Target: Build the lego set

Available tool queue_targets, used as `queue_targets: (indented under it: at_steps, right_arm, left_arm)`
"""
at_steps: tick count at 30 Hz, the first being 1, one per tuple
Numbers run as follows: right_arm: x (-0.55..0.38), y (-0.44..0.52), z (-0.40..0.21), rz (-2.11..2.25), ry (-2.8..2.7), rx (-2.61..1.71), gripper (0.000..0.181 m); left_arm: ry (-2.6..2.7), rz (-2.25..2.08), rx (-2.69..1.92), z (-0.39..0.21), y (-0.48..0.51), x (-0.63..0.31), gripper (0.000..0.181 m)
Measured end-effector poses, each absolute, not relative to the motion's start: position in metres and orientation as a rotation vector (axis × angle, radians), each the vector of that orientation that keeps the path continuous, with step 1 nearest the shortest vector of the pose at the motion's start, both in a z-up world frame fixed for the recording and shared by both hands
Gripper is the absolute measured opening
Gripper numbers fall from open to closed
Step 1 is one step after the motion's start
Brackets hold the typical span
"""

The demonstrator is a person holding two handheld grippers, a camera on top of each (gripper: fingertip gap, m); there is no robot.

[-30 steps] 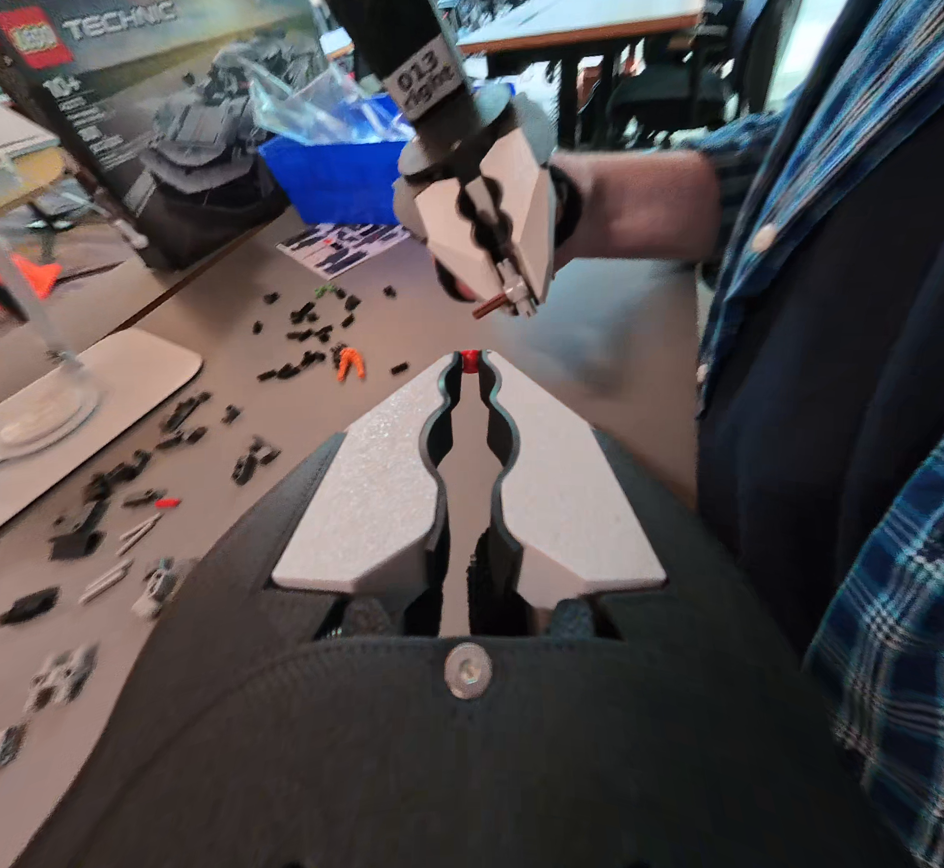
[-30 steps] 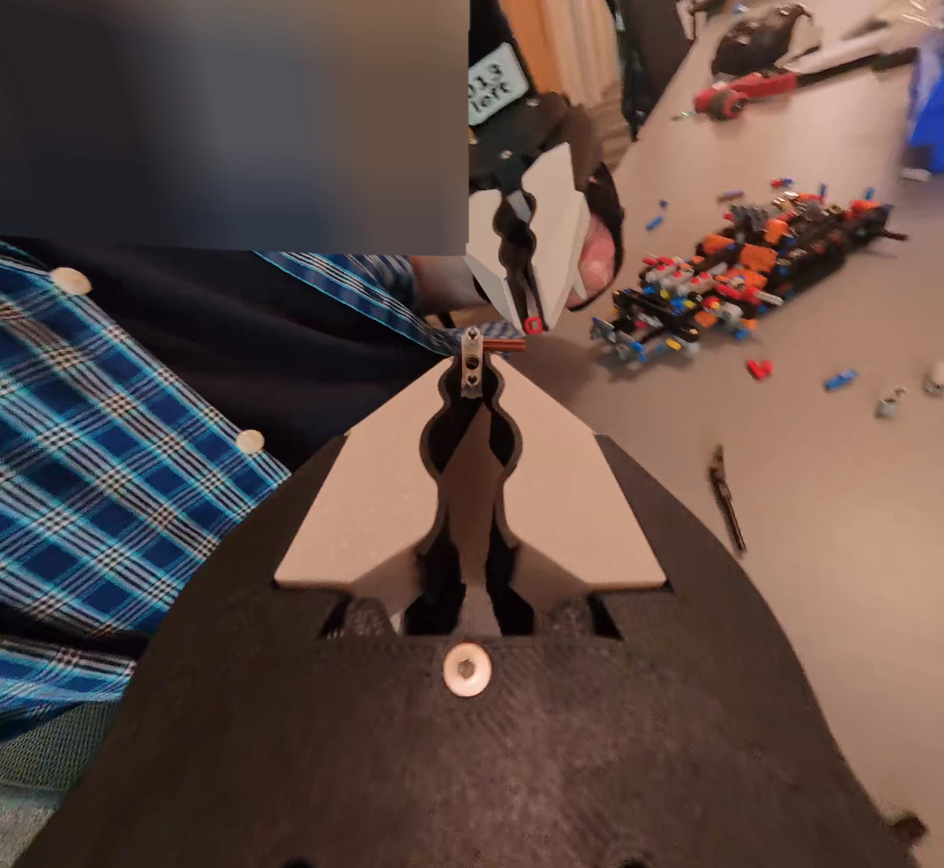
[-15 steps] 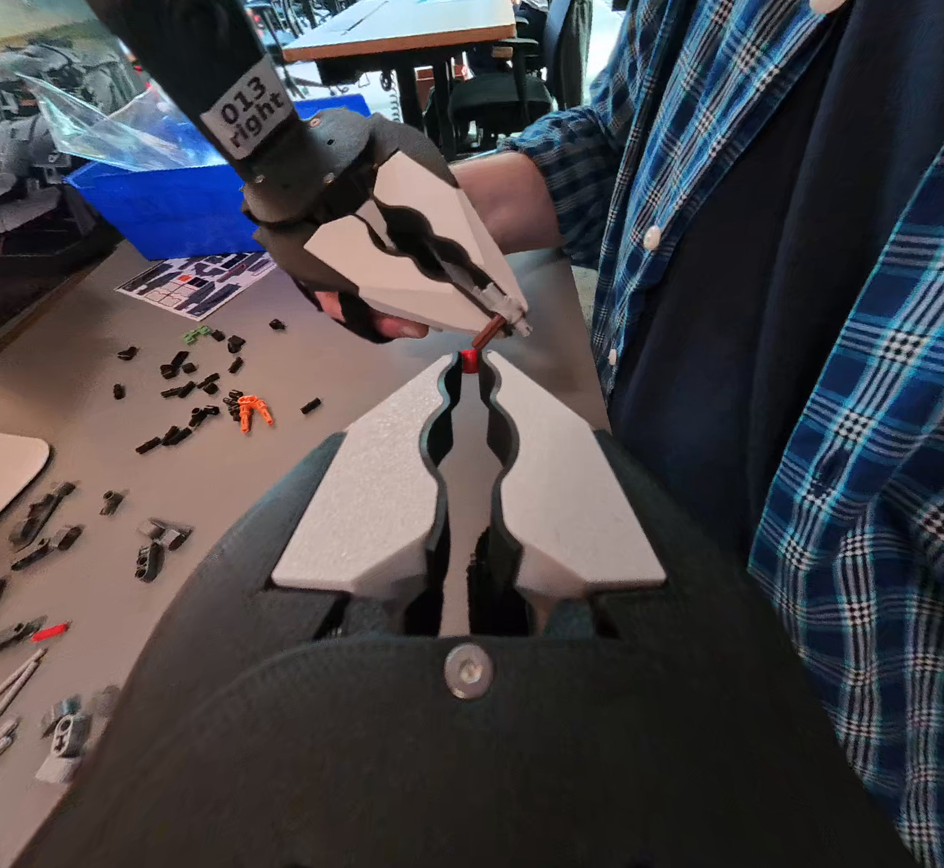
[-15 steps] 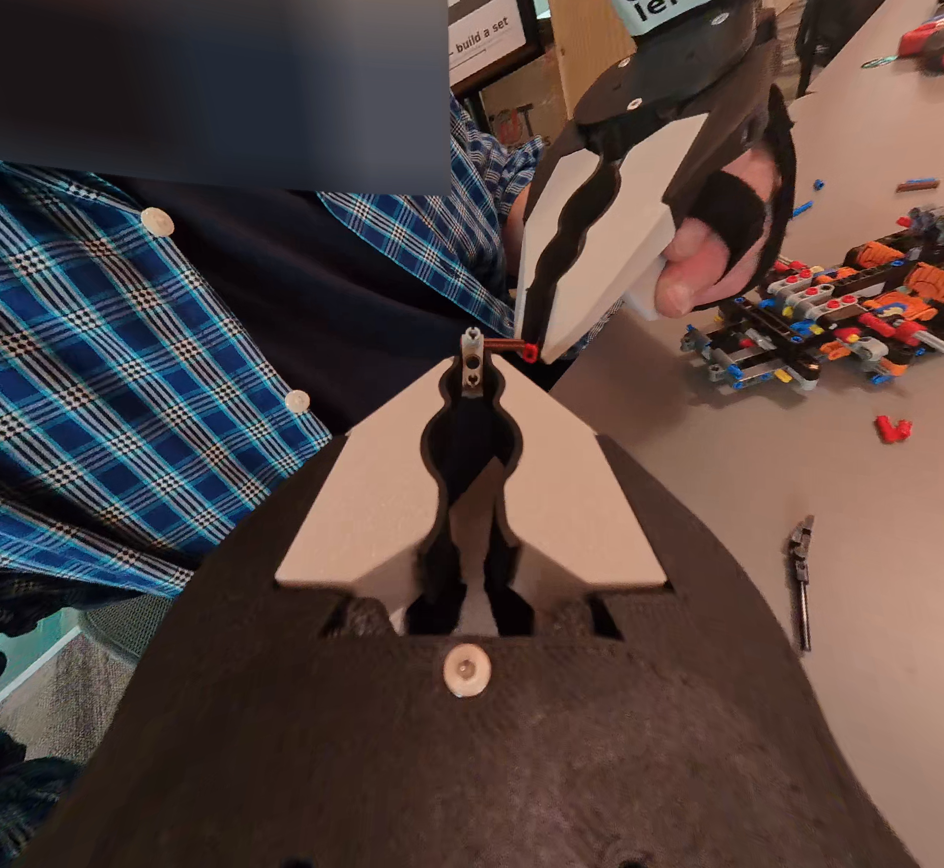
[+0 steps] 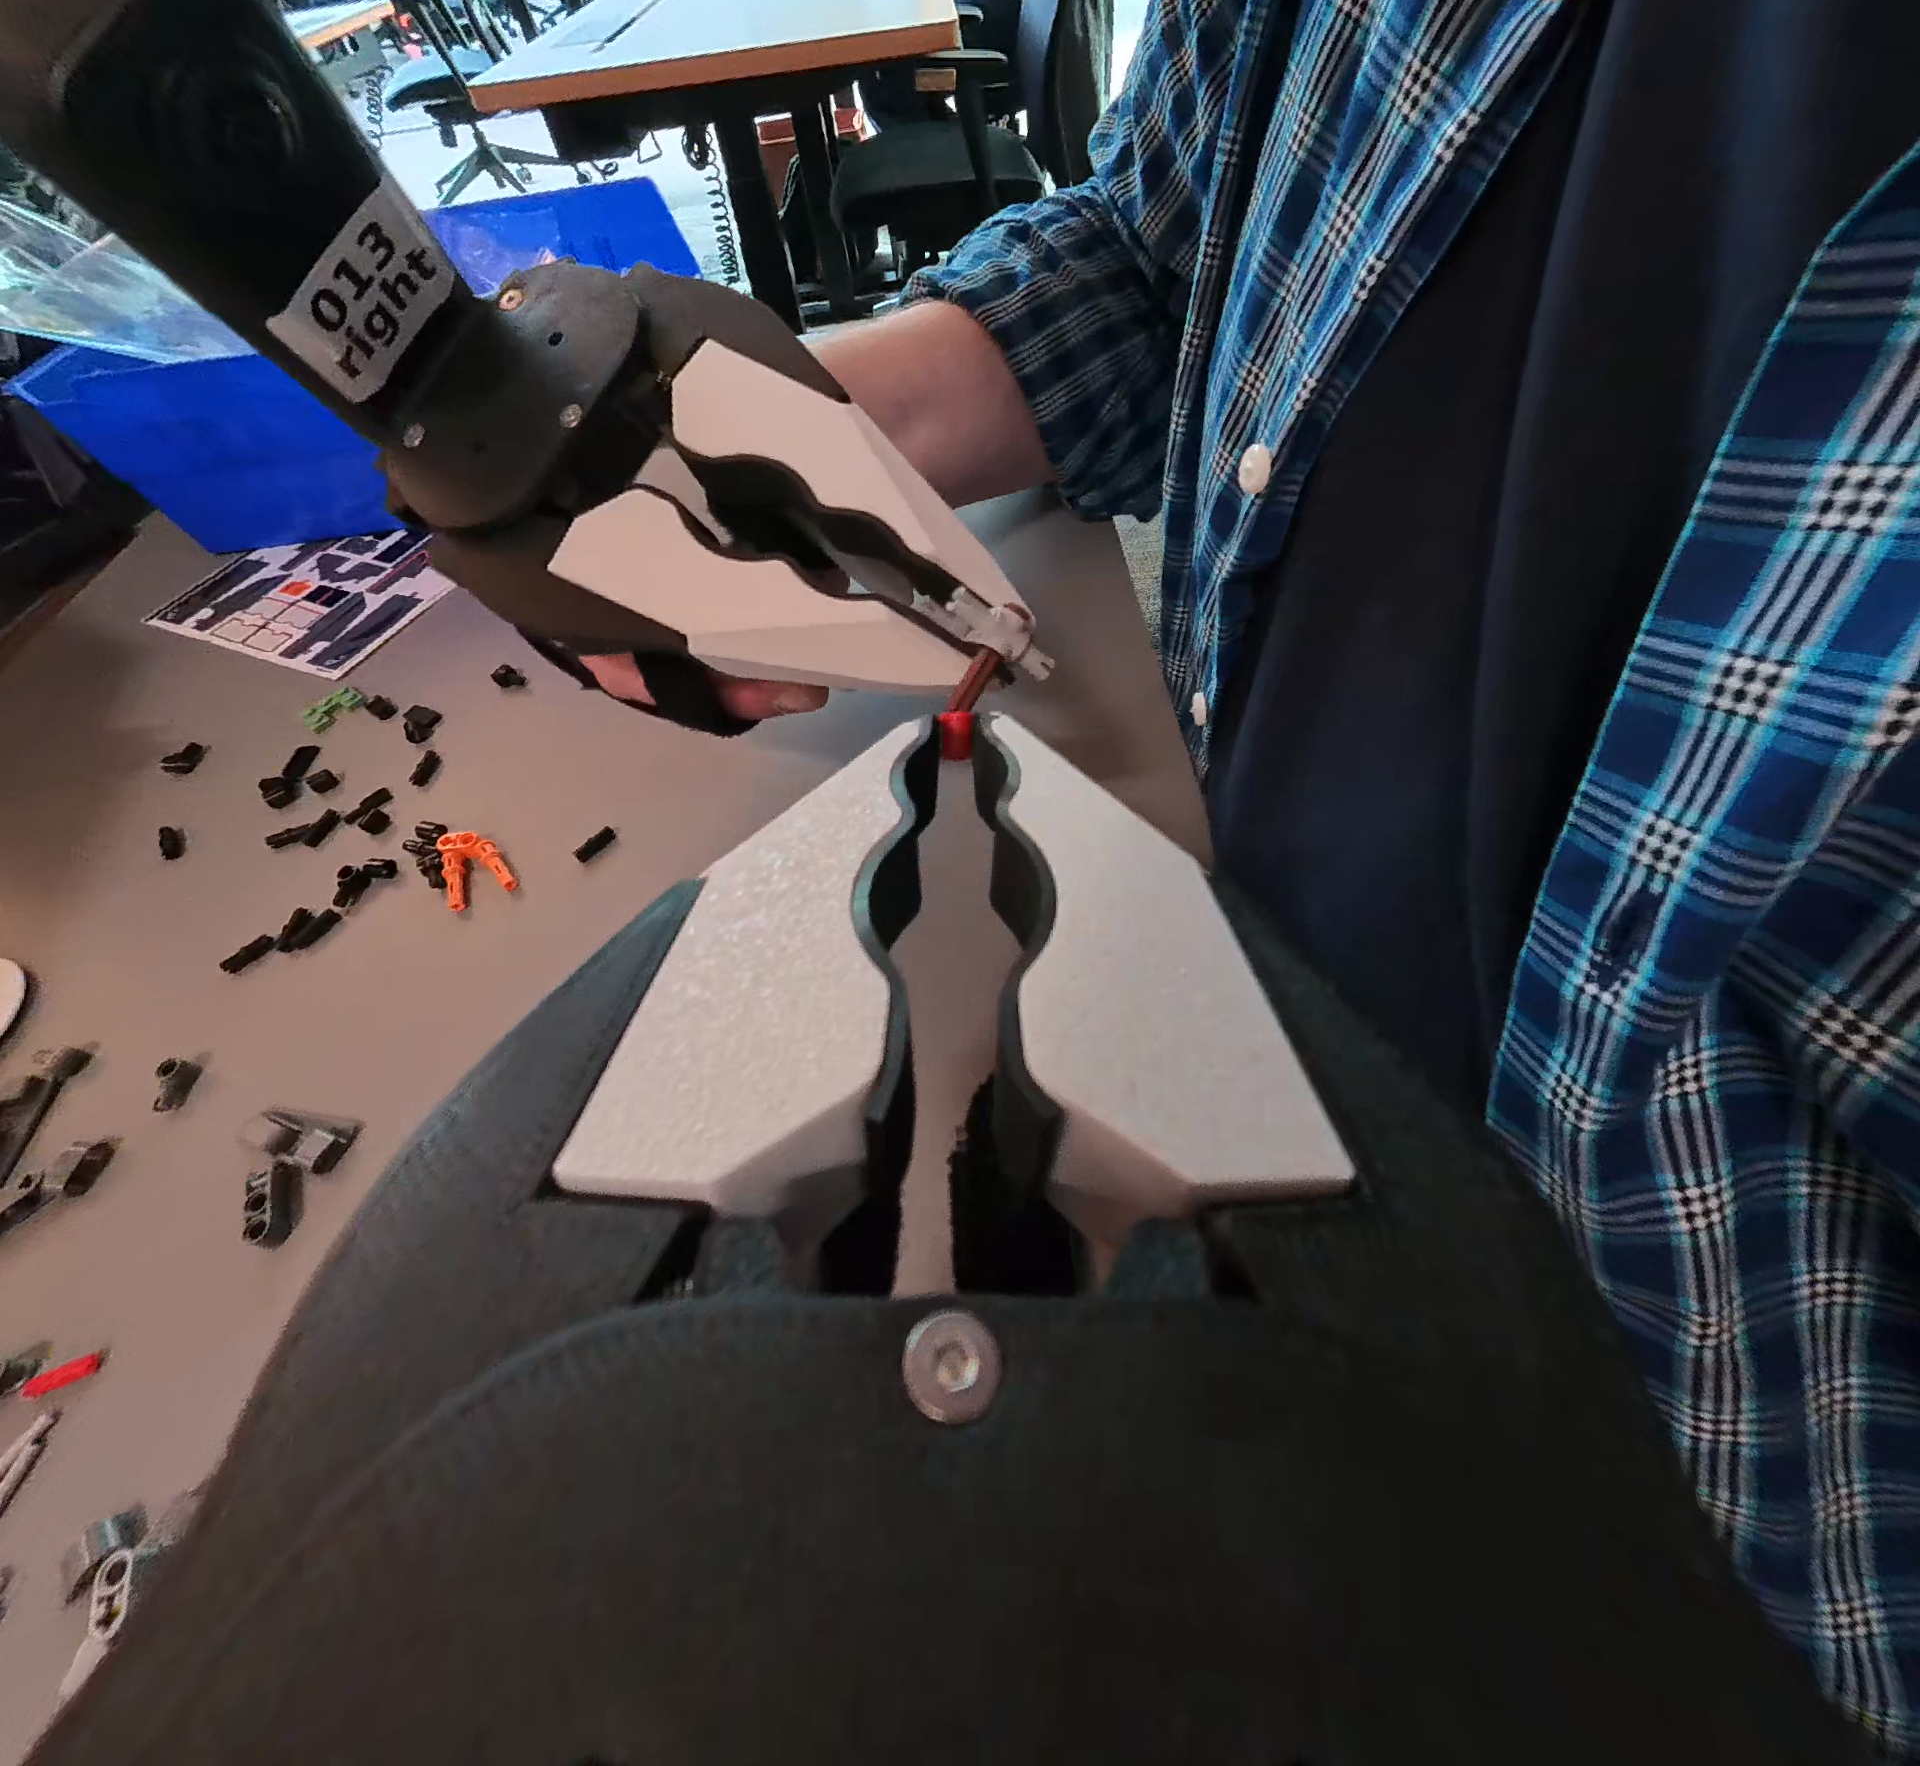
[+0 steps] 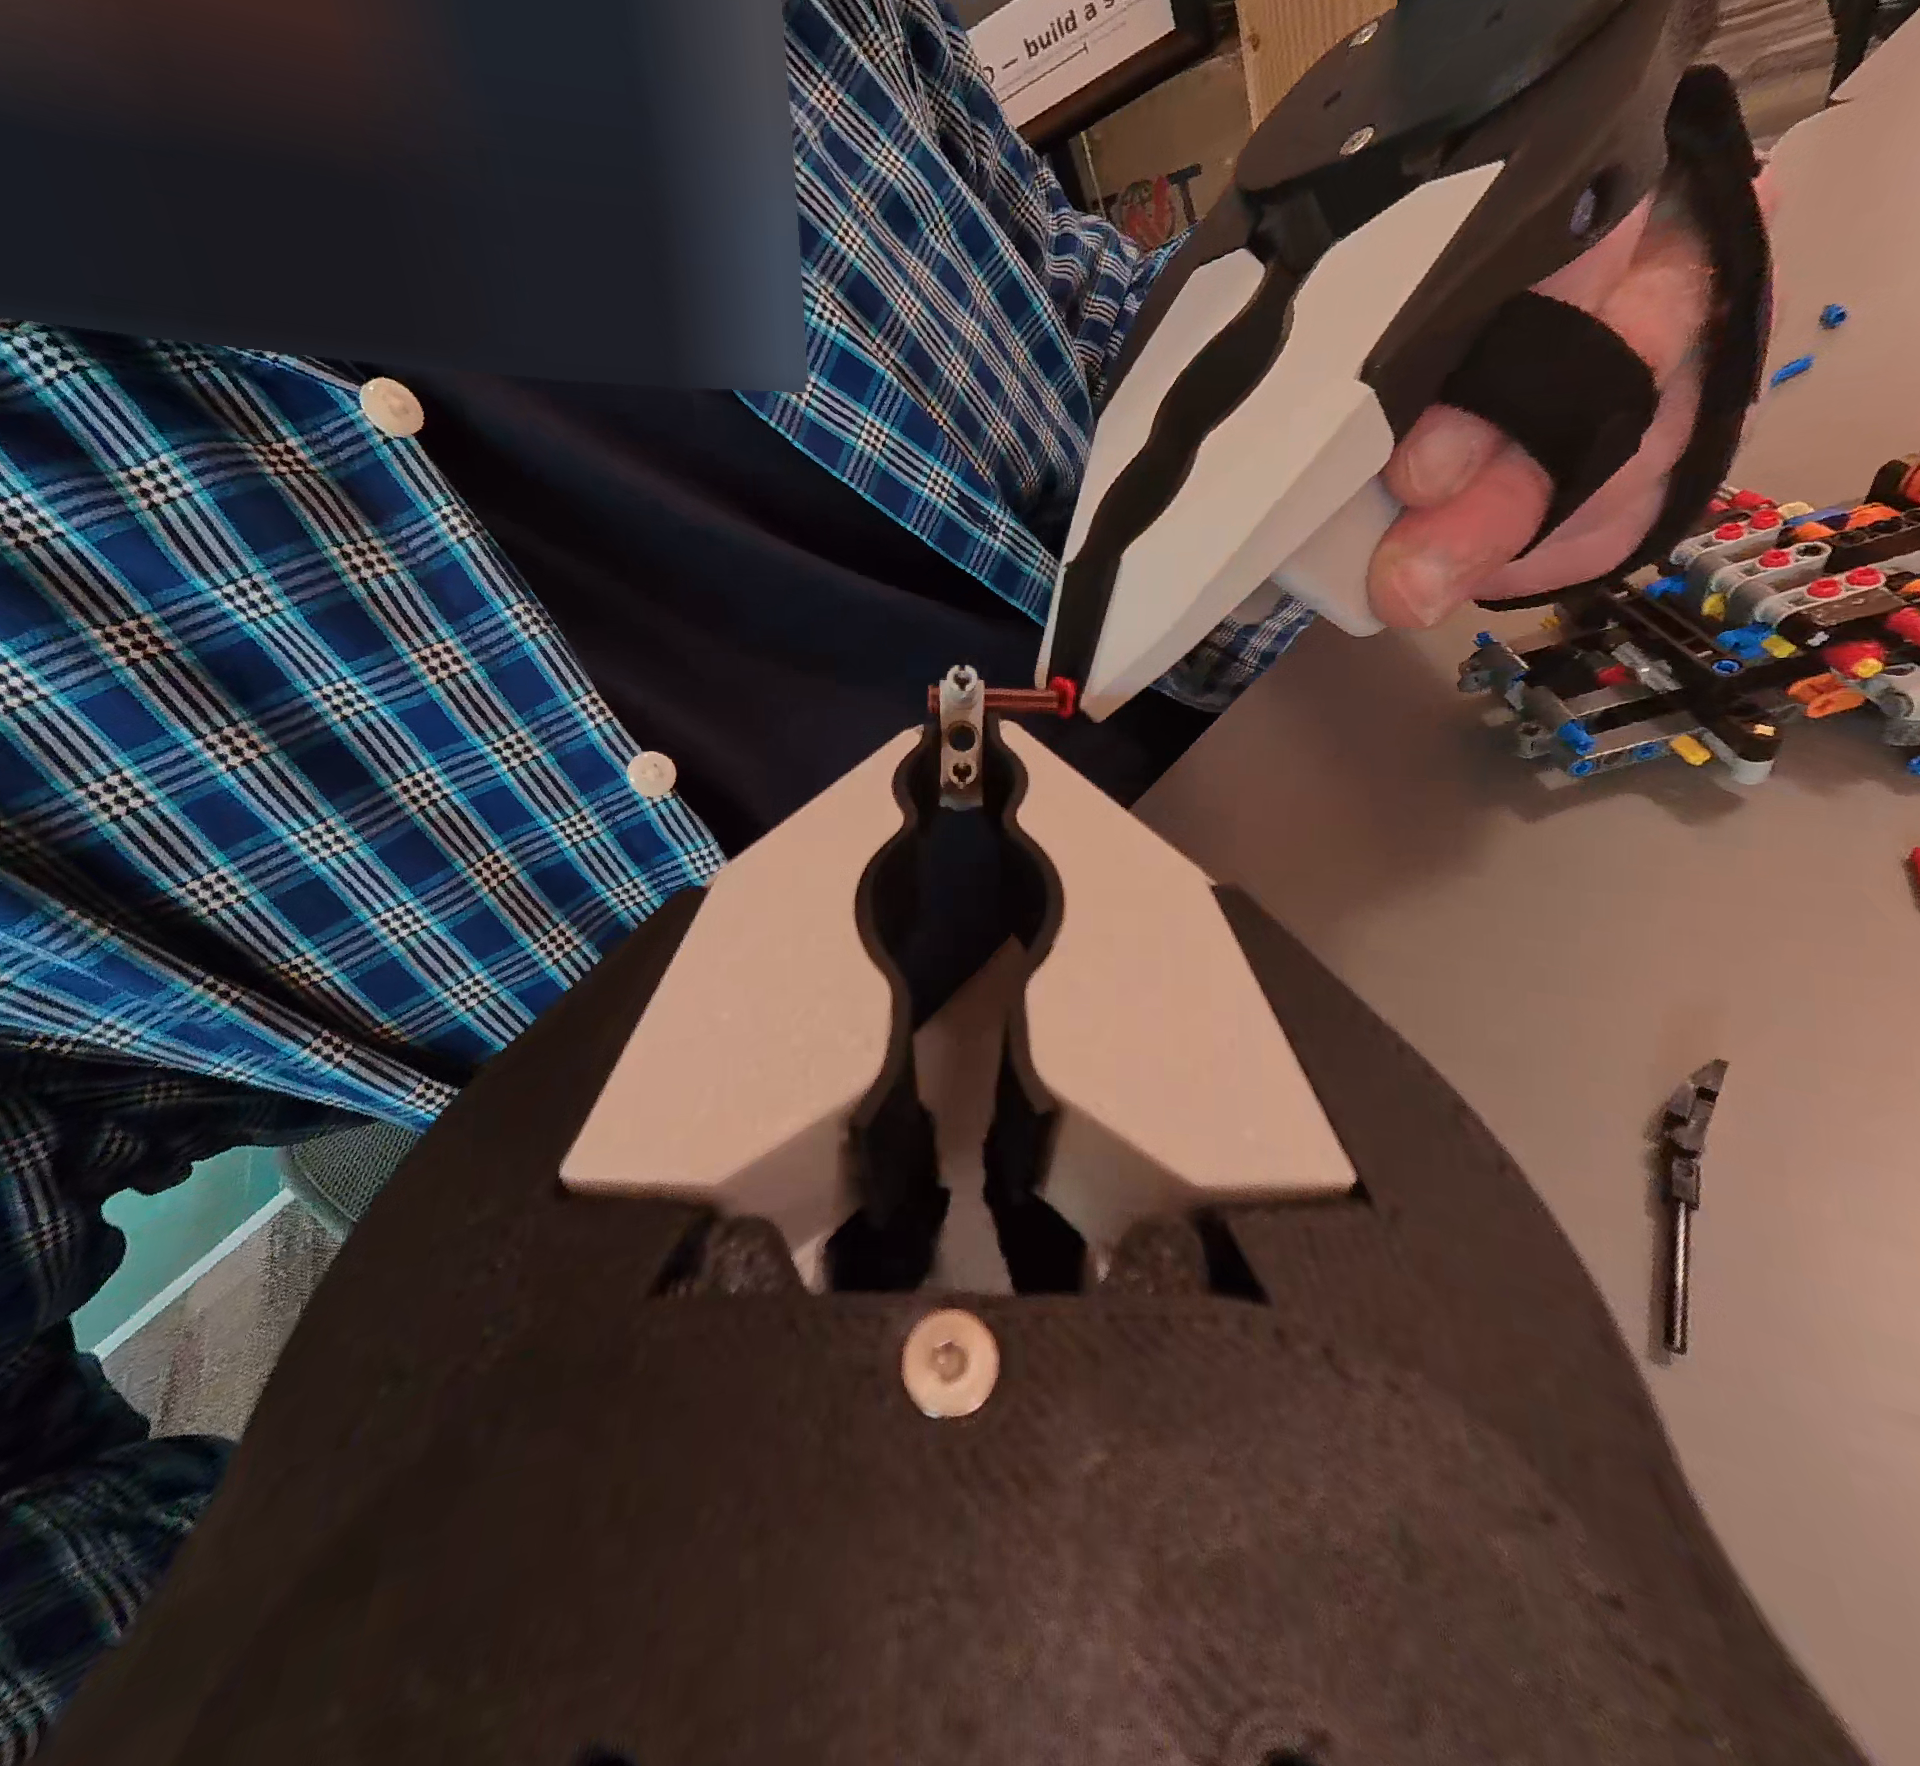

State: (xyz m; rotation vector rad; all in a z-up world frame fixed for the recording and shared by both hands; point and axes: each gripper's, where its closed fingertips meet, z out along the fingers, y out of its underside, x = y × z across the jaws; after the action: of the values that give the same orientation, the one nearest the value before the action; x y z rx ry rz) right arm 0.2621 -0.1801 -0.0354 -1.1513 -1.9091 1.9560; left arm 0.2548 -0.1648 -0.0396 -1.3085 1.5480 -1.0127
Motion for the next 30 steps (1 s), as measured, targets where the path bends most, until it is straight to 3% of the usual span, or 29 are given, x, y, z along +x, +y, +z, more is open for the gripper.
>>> queue_targets:
  at_steps: [16,30]
  right_arm:
    - [0.263,-0.178,-0.049,2.018,-1.969,-1.193,0.005]
    - [0.287,-0.18,-0.156,1.178,-2.574,-1.307,0.005]
  left_arm:
    - [1.6,-1.003,-1.341,-0.053,-0.164,0.257,0.006]
    - [1.823,-0.72,-1.61,-0.124,-0.165,0.261,0.006]
